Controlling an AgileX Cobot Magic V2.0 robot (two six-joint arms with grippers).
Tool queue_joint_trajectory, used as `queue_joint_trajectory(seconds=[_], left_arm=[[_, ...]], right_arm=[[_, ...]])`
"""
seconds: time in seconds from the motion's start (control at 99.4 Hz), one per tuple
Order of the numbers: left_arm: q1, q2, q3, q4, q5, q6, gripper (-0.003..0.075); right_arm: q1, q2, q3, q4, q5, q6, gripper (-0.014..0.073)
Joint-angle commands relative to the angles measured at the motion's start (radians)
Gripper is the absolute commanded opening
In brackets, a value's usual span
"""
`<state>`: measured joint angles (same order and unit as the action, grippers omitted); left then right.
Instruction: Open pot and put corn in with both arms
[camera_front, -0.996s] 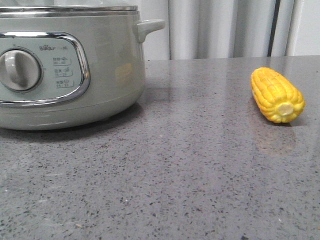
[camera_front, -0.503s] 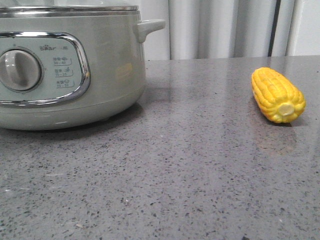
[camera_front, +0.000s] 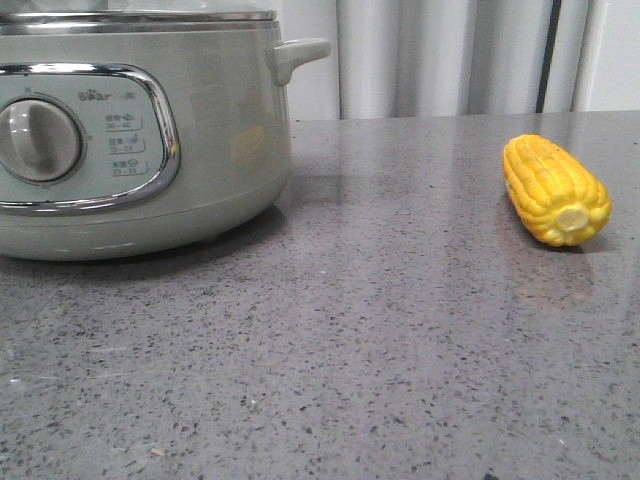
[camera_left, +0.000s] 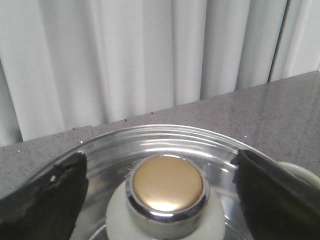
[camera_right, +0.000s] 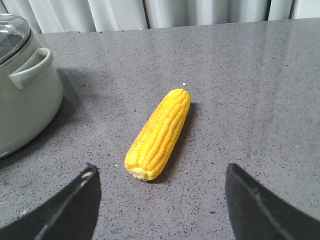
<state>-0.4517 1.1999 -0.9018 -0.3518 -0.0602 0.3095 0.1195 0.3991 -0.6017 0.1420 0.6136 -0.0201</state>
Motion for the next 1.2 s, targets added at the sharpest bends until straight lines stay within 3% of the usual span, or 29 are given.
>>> queue_joint_trajectory(seconds=[0.0, 0.312, 0.382, 0.624, 0.744, 0.986, 1.187], left_arm=[[-0.010, 0.020, -0.043, -0.043, -0.085, -0.001, 0.0567], [-0.010, 0.080, -0.043, -0.071, -0.097, -0.001, 0.0553], [-0.010, 0.080, -0.043, -0.071, -0.101, -0.001, 0.0500], [-0.010, 0.080, -0.043, -0.071, -0.101, -0.001, 0.0209], [-0.010, 0.067, -0.046, -0.071, -0.117, -0.001, 0.0132], [-0.006, -0.024, -0.114, -0.071, -0.135, -0.001, 0.0116], [0.061, -0.127, -0.170, -0.071, -0.135, -0.001, 0.0116]], right_arm=[[-0.006, 0.015, -0.035, -0.007, -0.063, -0.007, 0.0461], [-0.006, 0.015, -0.035, -0.007, -0.063, -0.007, 0.0461], [-0.006, 0.015, -0.035, -0.007, -0.063, -0.007, 0.0461], [-0.006, 0.015, -0.035, -0.007, -0.062, -0.007, 0.0461], [-0.006, 0.015, -0.035, -0.007, -0.060, -0.007, 0.0461], [-0.006, 0.015, -0.035, -0.007, -0.059, -0.007, 0.0461], [-0.006, 0.015, -0.035, -0.007, -0.059, -0.007, 0.0461]])
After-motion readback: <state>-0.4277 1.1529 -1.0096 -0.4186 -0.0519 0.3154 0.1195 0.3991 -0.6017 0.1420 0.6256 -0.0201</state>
